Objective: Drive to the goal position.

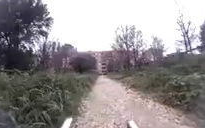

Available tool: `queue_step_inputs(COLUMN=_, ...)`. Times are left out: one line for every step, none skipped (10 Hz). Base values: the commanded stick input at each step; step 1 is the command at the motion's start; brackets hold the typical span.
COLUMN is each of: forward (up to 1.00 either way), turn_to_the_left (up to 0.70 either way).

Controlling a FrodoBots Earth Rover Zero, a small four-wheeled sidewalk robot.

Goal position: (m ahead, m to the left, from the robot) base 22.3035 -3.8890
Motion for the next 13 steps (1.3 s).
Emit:
queue_step_inputs(forward=0.70, turn_to_the_left=0.00)
queue_step_inputs(forward=0.70, turn_to_the_left=0.00)
queue_step_inputs(forward=0.70, turn_to_the_left=0.00)
queue_step_inputs(forward=0.70, turn_to_the_left=0.00)
queue_step_inputs(forward=0.70, turn_to_the_left=0.00)
queue_step_inputs(forward=0.70, turn_to_the_left=0.00)
queue_step_inputs(forward=0.70, turn_to_the_left=0.00)
queue_step_inputs(forward=0.70, turn_to_the_left=0.00)
queue_step_inputs(forward=0.70, turn_to_the_left=0.00)
queue_step_inputs(forward=0.70, turn_to_the_left=0.00)
queue_step_inputs(forward=0.70, turn_to_the_left=0.00)
queue_step_inputs(forward=0.70, turn_to_the_left=0.00)
queue_step_inputs(forward=0.70, turn_to_the_left=0.00)
